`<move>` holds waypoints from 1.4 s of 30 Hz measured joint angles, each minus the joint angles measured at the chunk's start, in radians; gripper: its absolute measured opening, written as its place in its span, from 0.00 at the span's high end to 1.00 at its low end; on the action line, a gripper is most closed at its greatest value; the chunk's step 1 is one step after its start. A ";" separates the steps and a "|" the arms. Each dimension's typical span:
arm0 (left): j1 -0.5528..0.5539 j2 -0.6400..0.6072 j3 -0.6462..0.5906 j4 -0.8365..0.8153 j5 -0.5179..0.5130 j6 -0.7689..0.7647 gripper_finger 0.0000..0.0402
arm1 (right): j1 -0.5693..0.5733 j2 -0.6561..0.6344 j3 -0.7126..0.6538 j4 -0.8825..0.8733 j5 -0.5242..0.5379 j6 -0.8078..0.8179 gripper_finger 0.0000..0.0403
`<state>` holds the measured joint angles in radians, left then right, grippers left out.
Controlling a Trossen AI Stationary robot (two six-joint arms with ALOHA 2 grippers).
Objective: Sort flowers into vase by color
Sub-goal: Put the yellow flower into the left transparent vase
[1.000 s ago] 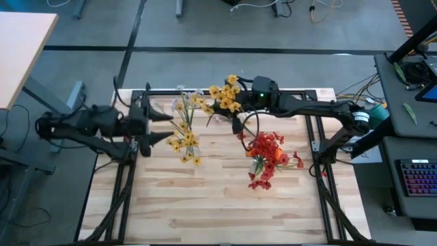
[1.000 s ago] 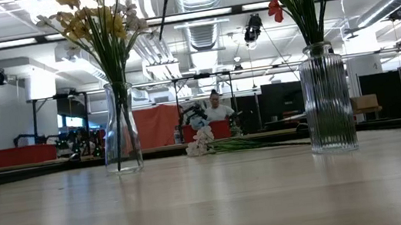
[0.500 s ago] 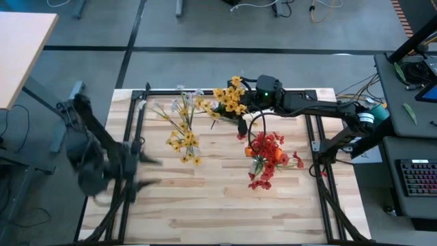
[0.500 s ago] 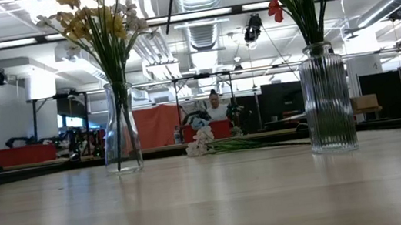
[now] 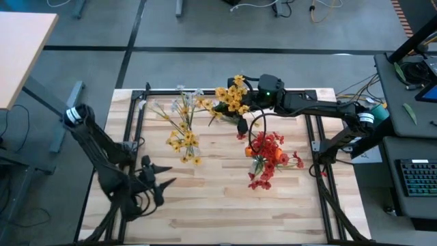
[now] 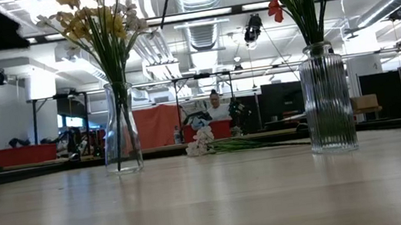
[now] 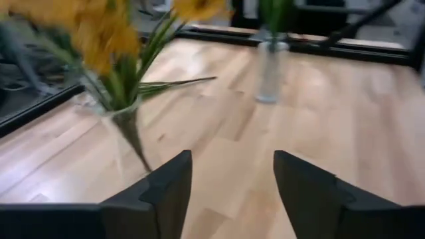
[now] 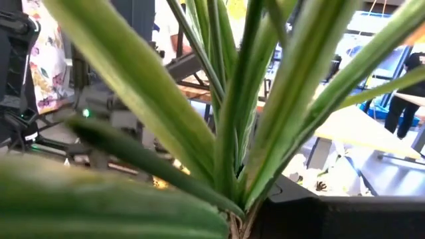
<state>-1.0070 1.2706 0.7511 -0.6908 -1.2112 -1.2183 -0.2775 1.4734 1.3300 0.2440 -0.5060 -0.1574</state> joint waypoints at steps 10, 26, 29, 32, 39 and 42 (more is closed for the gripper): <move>0.284 0.118 -0.260 0.566 0.014 0.238 0.65 | 0.005 0.048 0.001 0.086 0.000 0.004 0.97; 0.422 0.053 -0.436 1.106 0.126 0.717 0.71 | 0.009 0.180 0.069 0.093 0.001 0.105 0.97; 0.427 0.052 -0.439 1.102 0.092 0.686 0.63 | 0.009 0.180 0.069 0.084 0.001 0.104 0.97; 0.427 0.053 -0.442 1.090 0.046 0.677 0.53 | 0.010 0.180 0.068 0.074 0.001 0.105 0.97; 0.478 0.095 -0.441 1.116 0.019 0.652 0.32 | 0.013 0.183 0.068 0.050 0.001 0.094 0.97; 0.490 0.144 -0.441 1.174 0.016 0.675 0.29 | 0.015 0.190 0.068 0.051 0.001 0.089 0.97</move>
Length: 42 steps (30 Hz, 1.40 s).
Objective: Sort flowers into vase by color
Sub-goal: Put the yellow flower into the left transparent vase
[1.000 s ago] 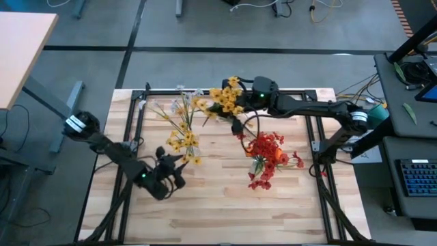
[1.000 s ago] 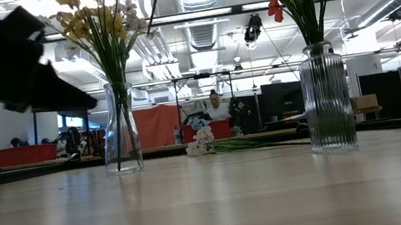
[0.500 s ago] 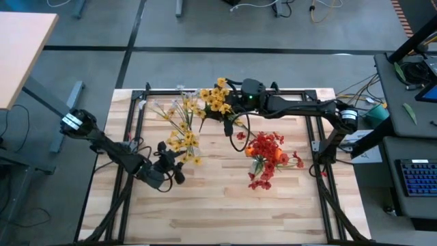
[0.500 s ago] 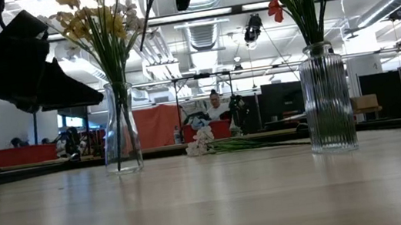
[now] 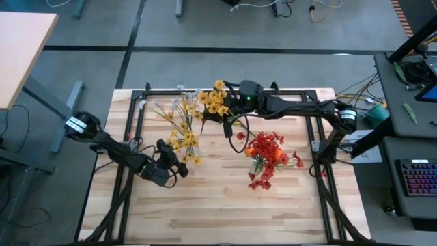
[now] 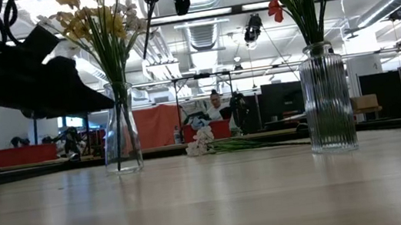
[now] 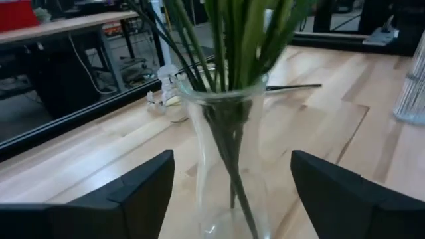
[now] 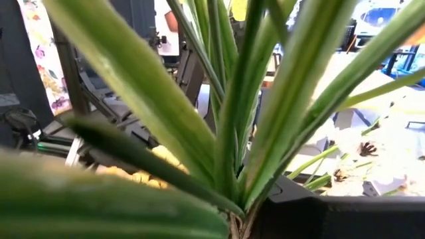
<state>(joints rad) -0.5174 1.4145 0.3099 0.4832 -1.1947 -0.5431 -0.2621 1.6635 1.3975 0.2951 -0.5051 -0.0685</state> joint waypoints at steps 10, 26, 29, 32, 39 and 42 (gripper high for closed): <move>0.058 0.128 0.000 0.185 -0.012 0.058 0.31 | 0.005 0.002 -0.002 0.001 0.000 -0.002 0.97; 0.107 0.282 0.006 0.486 0.012 0.203 0.36 | 0.043 0.030 -0.008 0.011 0.008 -0.022 0.97; 0.109 0.290 0.006 0.507 0.010 0.203 0.40 | 0.046 0.048 -0.008 0.051 0.010 -0.021 0.97; 0.109 0.295 0.006 0.513 0.010 0.203 0.43 | 0.047 0.065 -0.008 0.085 0.011 -0.021 0.97; 0.110 0.296 0.008 0.512 0.009 0.203 0.50 | 0.052 0.074 -0.009 0.108 0.011 -0.029 0.97; 0.110 0.297 0.008 0.512 0.009 0.203 0.53 | 0.056 0.074 -0.010 0.107 0.014 -0.046 0.97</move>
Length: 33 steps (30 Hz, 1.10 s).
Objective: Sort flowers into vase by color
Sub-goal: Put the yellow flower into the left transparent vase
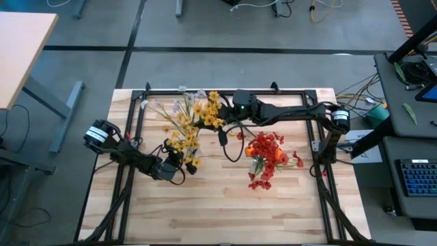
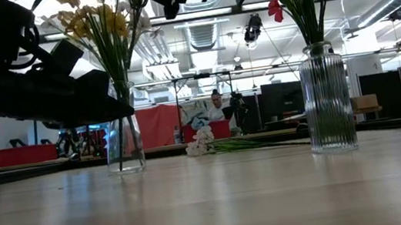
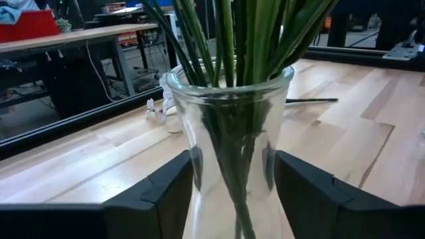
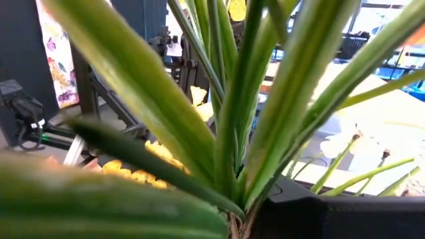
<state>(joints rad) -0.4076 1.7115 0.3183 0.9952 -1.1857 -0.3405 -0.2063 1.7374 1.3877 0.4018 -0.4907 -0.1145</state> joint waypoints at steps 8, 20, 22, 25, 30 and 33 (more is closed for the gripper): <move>0.000 0.000 0.006 -0.001 0.000 0.000 0.56 | 0.006 0.026 -0.002 0.001 0.020 -0.009 0.97; 0.002 0.000 0.008 -0.001 0.001 0.000 0.57 | 0.008 0.063 0.009 0.000 0.022 0.009 0.97; 0.002 0.000 0.008 -0.001 0.001 0.000 0.57 | 0.008 0.072 0.008 -0.005 0.022 0.009 0.97; 0.002 0.000 0.008 -0.001 0.001 0.000 0.57 | 0.008 0.087 0.008 -0.001 0.022 0.006 0.97; 0.002 0.000 0.008 -0.002 0.001 -0.003 0.57 | 0.008 0.092 0.008 0.000 0.022 -0.001 0.97; 0.002 0.000 0.008 -0.002 0.000 -0.005 0.57 | 0.010 0.092 0.008 0.001 0.024 0.009 0.95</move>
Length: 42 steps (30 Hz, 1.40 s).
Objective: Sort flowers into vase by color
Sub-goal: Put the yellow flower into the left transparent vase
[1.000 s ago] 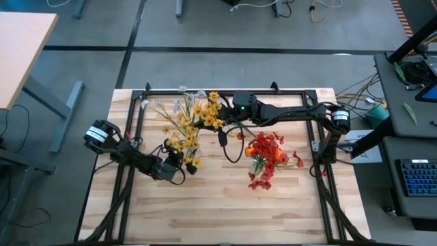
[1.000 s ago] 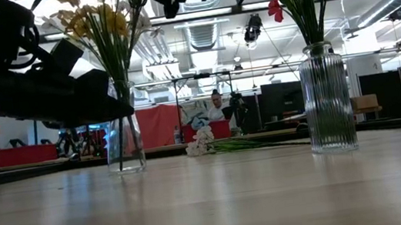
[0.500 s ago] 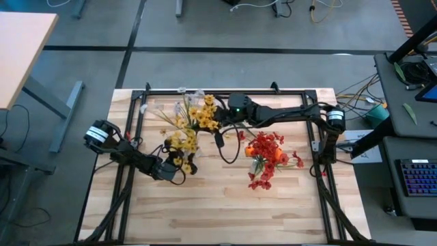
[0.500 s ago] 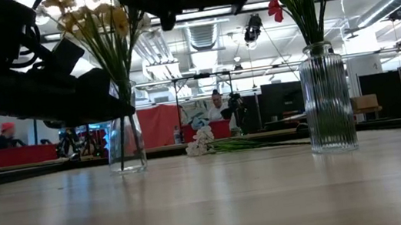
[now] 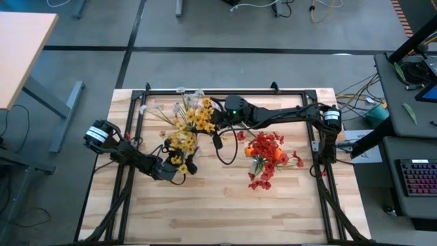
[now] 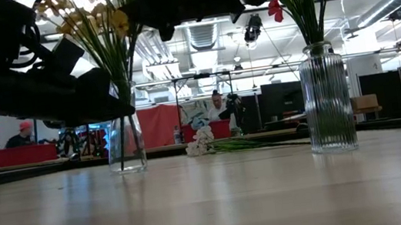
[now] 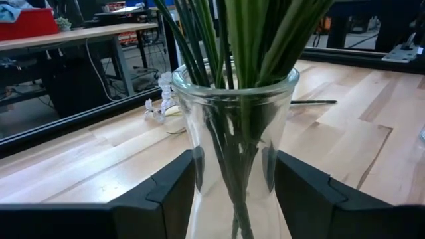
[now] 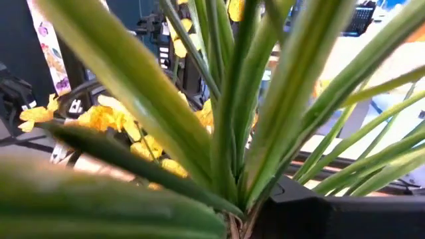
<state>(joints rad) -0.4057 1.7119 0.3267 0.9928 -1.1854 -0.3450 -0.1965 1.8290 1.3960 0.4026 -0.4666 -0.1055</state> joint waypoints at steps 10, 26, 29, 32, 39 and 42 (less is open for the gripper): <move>0.000 0.000 -0.001 -0.006 -0.002 -0.003 0.57 | 0.009 -0.007 0.000 -0.088 0.076 -0.018 0.72; 0.002 0.000 -0.001 -0.008 -0.002 -0.008 0.57 | 0.013 -0.079 0.002 -0.212 0.077 -0.010 0.68; 0.002 0.000 -0.001 -0.008 -0.002 -0.008 0.57 | 0.014 -0.079 0.002 -0.211 0.077 -0.010 0.83; 0.002 0.000 -0.001 -0.008 -0.002 -0.009 0.57 | 0.014 -0.071 0.002 -0.206 0.078 -0.013 0.95; 0.002 0.000 -0.002 -0.007 -0.003 -0.011 0.57 | 0.014 -0.046 0.003 -0.190 0.078 -0.008 0.96; 0.002 0.000 -0.002 -0.007 -0.002 -0.011 0.57 | 0.014 -0.039 0.004 -0.187 0.078 -0.010 0.96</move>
<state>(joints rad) -0.4034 1.7119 0.3249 0.9859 -1.1879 -0.3565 -0.1829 1.7901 1.3998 0.2151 -0.3885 -0.1158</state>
